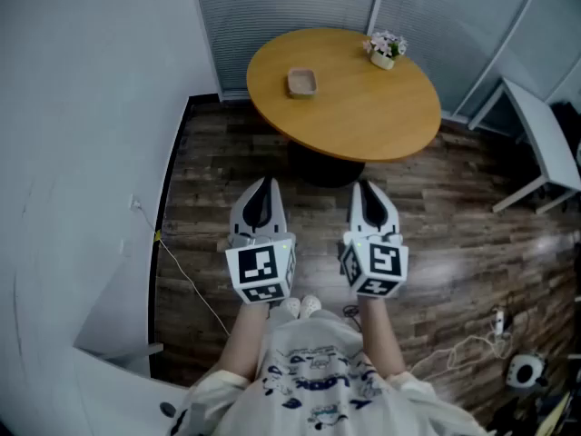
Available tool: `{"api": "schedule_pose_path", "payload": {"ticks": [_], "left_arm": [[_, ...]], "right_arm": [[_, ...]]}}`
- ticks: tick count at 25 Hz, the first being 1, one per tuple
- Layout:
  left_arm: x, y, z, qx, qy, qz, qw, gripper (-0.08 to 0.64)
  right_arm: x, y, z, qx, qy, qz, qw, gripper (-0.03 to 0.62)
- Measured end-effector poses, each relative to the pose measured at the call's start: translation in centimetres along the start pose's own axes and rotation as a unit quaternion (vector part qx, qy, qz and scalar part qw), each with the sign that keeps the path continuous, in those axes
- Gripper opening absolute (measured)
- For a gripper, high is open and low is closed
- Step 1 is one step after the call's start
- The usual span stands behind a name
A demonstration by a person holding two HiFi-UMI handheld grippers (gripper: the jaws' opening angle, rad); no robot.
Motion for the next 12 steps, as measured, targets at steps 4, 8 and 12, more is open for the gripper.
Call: {"api": "schedule_pose_path", "payload": {"ticks": [4, 8, 12], "left_arm": [[-0.53, 0.10, 0.18, -0.001, -0.001, 0.000, 1.0000, 0.003], [-0.83, 0.25, 0.35, -0.002, -0.002, 0.001, 1.0000, 0.003], [-0.88, 0.19, 0.36, -0.001, -0.003, 0.002, 1.0000, 0.003]], "right_arm": [[-0.29, 0.00, 0.09, 0.003, 0.003, 0.000, 1.000, 0.028], [-0.45, 0.20, 0.21, 0.001, 0.003, -0.001, 1.000, 0.028], [-0.41, 0.21, 0.30, 0.000, 0.003, 0.001, 1.000, 0.028]]}}
Point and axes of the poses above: the fingertips, and each gripper's own axes: z forward along the fingers, x to its left, y out of its top, the point moved 3 cm from there along -z, backward along the fingers, and after that the axes turned 3 degrees about -x, right-handed, at the moved point
